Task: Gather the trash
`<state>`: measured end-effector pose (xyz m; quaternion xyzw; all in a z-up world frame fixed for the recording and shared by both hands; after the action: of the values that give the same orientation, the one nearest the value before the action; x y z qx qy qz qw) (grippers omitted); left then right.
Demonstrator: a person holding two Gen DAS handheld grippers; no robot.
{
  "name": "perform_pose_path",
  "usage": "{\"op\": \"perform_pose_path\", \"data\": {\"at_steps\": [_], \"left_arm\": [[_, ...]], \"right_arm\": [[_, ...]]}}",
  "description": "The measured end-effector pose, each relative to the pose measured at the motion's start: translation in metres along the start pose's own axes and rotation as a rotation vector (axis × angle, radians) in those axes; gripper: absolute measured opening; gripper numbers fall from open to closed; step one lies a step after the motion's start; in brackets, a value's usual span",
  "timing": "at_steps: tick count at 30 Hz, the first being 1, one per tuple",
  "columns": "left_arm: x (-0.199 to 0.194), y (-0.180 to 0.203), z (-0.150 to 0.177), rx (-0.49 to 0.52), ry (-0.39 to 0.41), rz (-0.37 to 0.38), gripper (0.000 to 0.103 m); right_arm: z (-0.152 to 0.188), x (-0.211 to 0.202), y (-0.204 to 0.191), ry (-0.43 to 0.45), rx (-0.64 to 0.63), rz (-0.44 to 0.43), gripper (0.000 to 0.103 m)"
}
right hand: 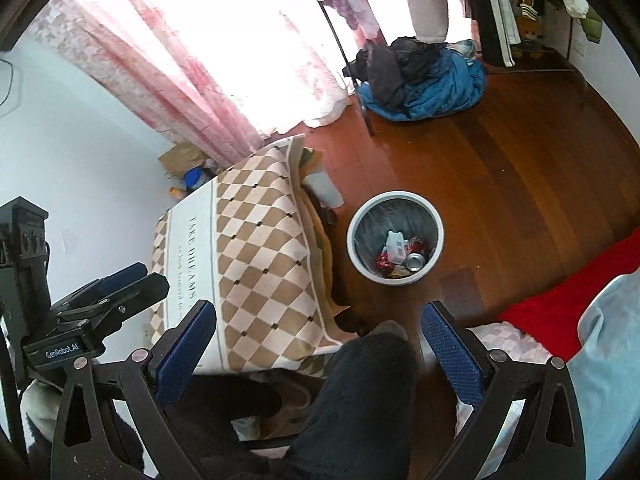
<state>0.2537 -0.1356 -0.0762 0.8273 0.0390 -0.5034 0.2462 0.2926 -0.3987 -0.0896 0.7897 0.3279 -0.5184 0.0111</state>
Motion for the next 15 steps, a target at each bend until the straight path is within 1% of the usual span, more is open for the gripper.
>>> {"op": "perform_pose_path", "data": {"at_steps": [2,10,15], "left_arm": [[-0.005,-0.002,0.001,0.000,0.006,0.006,0.095],[-0.013,-0.006,0.006,-0.010,0.005,0.036,0.095],[-0.017,-0.006,0.007,-0.003,0.019,0.032,0.095]], "right_arm": [[0.001,-0.006,-0.004,0.005,-0.012,0.000,0.103],[0.006,-0.007,-0.013,-0.007,-0.027,-0.011,0.103],[0.006,-0.007,-0.018,-0.013,-0.034,-0.019,0.103]]}}
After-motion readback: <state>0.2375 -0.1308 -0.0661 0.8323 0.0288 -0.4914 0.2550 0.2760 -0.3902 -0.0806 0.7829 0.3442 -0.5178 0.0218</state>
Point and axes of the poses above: each gripper's, at about its wrist camera, not at the fingertips, and x roughly the way its jaws point, y to its right, z to its underside, the point moved 2 cm from there along x, roughly the way its jaws point, and after that the axes turned 12 degrees about -x, right-handed, at the moved point
